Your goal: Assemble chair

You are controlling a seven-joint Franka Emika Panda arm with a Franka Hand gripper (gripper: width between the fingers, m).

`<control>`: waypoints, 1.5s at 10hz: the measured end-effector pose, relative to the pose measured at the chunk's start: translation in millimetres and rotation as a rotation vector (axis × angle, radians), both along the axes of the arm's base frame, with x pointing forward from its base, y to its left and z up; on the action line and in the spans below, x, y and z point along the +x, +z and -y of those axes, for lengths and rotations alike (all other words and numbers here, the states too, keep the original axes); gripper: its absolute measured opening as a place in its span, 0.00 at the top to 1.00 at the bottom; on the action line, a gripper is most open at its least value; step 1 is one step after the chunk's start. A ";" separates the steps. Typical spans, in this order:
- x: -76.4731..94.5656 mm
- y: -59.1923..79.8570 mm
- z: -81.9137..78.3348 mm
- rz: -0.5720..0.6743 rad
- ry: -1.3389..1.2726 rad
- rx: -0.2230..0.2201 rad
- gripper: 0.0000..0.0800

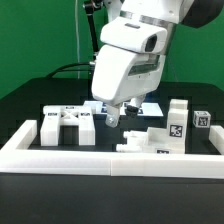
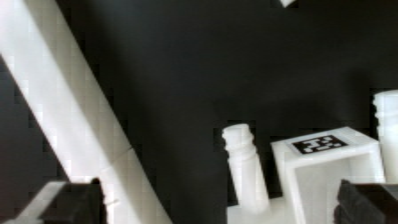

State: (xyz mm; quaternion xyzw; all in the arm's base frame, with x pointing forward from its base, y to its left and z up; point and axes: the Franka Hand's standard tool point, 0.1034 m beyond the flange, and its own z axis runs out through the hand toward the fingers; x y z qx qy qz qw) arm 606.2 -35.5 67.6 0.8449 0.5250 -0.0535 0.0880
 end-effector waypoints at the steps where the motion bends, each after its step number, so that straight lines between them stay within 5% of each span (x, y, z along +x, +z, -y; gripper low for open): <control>1: -0.2 -0.5 0.0 -0.002 0.005 -0.001 0.19; 8: 1.4 -0.8 0.9 0.009 0.010 -0.009 0.19; 10: 6.7 -4.1 -8.4 0.099 0.020 -0.024 0.19; 15: 7.2 -5.2 -14.6 0.073 0.147 -0.034 0.19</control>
Offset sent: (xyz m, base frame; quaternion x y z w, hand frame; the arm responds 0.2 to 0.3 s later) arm 0.0020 0.0083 0.0047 -0.0240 0.0095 0.0023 0.9997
